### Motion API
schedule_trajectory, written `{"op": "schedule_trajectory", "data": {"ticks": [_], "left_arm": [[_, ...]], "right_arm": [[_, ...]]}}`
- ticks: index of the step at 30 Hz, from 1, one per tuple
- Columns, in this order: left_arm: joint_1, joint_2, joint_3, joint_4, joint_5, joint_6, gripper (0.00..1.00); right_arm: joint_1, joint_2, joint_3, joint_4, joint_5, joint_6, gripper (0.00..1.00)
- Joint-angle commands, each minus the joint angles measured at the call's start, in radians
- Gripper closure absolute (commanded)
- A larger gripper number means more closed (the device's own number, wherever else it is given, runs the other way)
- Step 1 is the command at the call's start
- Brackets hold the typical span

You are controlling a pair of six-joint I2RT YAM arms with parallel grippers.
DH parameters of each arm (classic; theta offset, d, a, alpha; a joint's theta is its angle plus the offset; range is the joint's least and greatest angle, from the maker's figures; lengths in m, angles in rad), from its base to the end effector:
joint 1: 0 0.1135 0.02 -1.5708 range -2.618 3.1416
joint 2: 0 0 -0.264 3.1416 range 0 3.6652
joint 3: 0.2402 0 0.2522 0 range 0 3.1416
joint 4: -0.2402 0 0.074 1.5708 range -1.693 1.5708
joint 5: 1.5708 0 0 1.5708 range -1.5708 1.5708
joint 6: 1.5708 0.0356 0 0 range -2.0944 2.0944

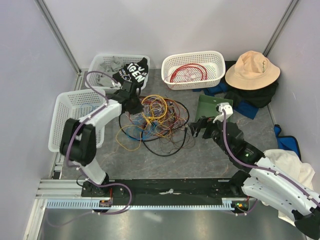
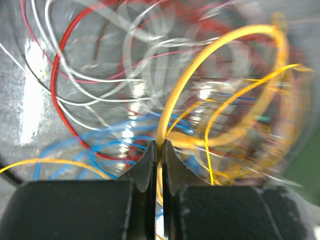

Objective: Untangle the cables

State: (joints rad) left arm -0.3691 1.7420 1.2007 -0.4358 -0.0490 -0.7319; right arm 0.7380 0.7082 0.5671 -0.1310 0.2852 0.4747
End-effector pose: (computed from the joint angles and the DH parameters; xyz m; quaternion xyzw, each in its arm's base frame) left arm 0.3430 -0.1308 0.2080 -0.1795 0.9390 -0.1330 0.2615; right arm 0.1359 0.1101 0.2811 -0.0183 0.7929 0.2481 0.5563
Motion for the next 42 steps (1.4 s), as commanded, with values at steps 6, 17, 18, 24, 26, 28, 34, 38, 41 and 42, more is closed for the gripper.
{"op": "schedule_trajectory", "data": {"ticks": [6,17,18,24,26,28,34,38,41,42], "left_arm": [[-0.054,-0.375,0.108,-0.011,-0.048,0.074,0.98],[-0.177,-0.536,0.181,0.005,0.066,0.238,0.98],[-0.18,-0.542,0.18,0.002,0.073,0.244,0.98],[-0.182,-0.562,0.163,-0.007,0.092,0.269,0.98],[-0.183,-0.564,0.16,-0.012,0.113,0.267,0.98],[-0.188,-0.572,0.155,-0.014,0.115,0.272,0.98],[-0.192,-0.587,0.148,-0.015,0.121,0.269,0.98],[-0.198,-0.593,0.134,-0.014,0.12,0.266,0.98],[-0.2,-0.593,0.122,-0.014,0.126,0.264,0.98],[-0.2,-0.593,0.116,-0.014,0.121,0.264,0.98]], "right_arm": [[0.003,-0.013,0.206,-0.035,0.063,-0.039,0.02],[0.004,0.065,0.286,-0.003,0.1,-0.102,0.02],[0.004,0.074,0.284,0.029,0.094,-0.099,0.02],[0.004,0.134,0.24,0.247,0.063,-0.081,0.02],[0.003,0.161,0.237,0.284,0.071,-0.084,0.02],[0.004,0.212,0.261,0.314,0.077,-0.097,0.02],[0.003,0.361,0.333,0.39,0.104,-0.143,0.02],[0.001,0.448,0.404,0.378,0.167,-0.145,0.02],[0.004,0.481,0.407,0.433,0.152,-0.169,0.12],[0.004,0.482,0.402,0.47,0.137,-0.176,0.16]]}}
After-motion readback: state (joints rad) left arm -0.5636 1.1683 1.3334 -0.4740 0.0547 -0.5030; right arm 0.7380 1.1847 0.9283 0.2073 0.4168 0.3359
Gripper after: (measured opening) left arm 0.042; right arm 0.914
